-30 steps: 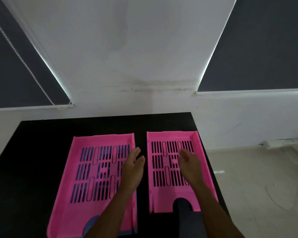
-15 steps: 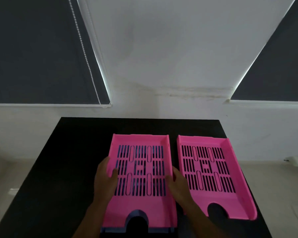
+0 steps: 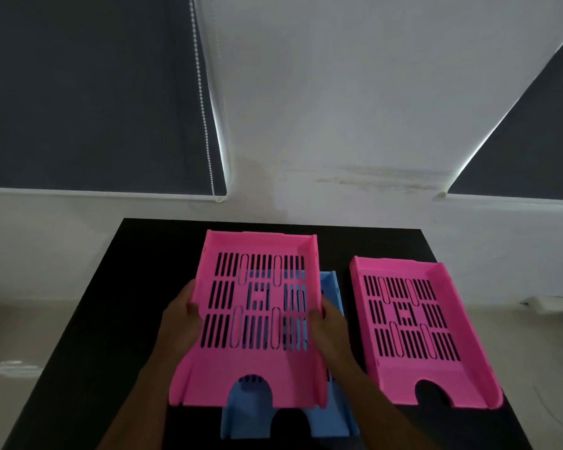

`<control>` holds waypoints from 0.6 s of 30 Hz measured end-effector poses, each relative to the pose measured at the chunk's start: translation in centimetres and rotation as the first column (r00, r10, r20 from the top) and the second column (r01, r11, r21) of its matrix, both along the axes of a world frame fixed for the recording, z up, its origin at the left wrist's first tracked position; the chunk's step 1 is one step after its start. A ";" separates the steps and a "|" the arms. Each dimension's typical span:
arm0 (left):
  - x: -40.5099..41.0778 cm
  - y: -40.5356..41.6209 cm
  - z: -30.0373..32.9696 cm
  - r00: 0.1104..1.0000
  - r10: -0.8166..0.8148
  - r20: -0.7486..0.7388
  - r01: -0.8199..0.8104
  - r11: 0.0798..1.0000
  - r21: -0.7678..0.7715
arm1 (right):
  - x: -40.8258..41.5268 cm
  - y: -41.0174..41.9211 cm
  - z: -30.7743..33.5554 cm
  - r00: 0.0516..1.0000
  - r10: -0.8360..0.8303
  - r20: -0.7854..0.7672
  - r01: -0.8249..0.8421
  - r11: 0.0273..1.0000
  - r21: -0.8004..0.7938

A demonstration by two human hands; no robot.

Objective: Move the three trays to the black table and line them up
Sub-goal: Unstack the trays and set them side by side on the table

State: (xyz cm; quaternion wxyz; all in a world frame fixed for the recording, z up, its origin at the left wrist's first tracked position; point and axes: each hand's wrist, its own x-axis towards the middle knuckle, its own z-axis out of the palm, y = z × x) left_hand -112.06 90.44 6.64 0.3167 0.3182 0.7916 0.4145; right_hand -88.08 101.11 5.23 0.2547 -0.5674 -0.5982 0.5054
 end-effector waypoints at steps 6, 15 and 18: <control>-8.6 -5.0 -1.1 0.992 0.126 -0.020 -0.127 0.990 -0.053 | -8.5 -3.1 -0.1 0.983 0.180 -0.035 -0.182 0.982 -0.042; -16.4 -11.7 -3.4 0.956 0.254 -0.145 -0.270 0.956 -0.111 | -17.2 -7.3 -2.3 0.936 0.331 -0.116 -0.346 0.929 -0.136; -16.6 -13.0 -5.0 0.965 0.232 -0.123 -0.249 0.956 -0.153 | -18.1 -7.8 -3.3 0.933 0.353 -0.072 -0.360 0.912 -0.195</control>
